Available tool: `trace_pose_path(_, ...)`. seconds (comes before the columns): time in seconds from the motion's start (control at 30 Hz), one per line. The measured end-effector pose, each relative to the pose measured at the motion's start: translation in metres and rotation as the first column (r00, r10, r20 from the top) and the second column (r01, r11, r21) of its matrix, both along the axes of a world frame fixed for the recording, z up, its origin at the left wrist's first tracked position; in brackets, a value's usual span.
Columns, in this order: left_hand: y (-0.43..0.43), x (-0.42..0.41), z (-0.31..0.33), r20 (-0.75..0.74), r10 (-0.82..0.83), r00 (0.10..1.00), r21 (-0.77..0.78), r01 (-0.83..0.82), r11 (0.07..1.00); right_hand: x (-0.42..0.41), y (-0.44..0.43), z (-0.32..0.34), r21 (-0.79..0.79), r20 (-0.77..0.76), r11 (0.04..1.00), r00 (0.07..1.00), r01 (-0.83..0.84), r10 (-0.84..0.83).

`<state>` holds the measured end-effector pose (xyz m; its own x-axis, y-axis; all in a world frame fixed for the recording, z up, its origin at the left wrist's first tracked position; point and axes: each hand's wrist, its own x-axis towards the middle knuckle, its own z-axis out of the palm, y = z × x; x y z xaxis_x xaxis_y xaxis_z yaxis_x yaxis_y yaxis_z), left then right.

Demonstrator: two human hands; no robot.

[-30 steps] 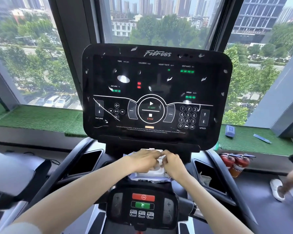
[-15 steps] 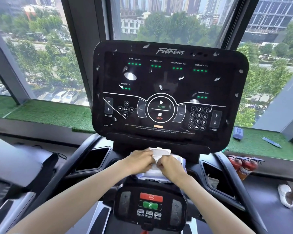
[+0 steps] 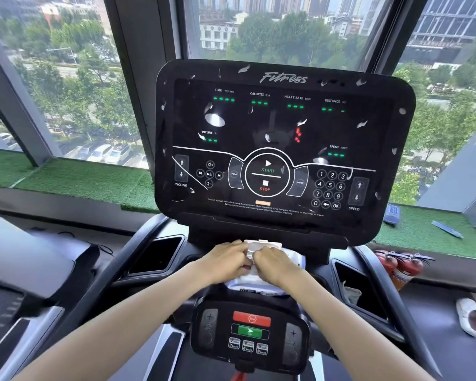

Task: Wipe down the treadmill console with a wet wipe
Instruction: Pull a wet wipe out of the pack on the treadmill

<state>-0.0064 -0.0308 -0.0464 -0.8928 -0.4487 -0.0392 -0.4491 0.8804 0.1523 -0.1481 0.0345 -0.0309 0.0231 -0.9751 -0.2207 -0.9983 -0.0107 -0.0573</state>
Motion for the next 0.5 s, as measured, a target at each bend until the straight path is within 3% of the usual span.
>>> trace_pose_path(0.23, -0.001, 0.001, -0.002, -0.035, 0.04, 0.999, 0.044, -0.038, 0.998, -0.003, 0.001, 0.004, -0.021, 0.064, 0.999, 0.997, 0.043, -0.041)
trace_pose_path(0.5, 0.009, -0.011, -0.005, -0.165, 0.171, 0.971, 0.036, -0.167, 0.985, -0.006, 0.003, -0.001, -0.075, 0.336, 0.982, 0.931, 0.175, -0.141)
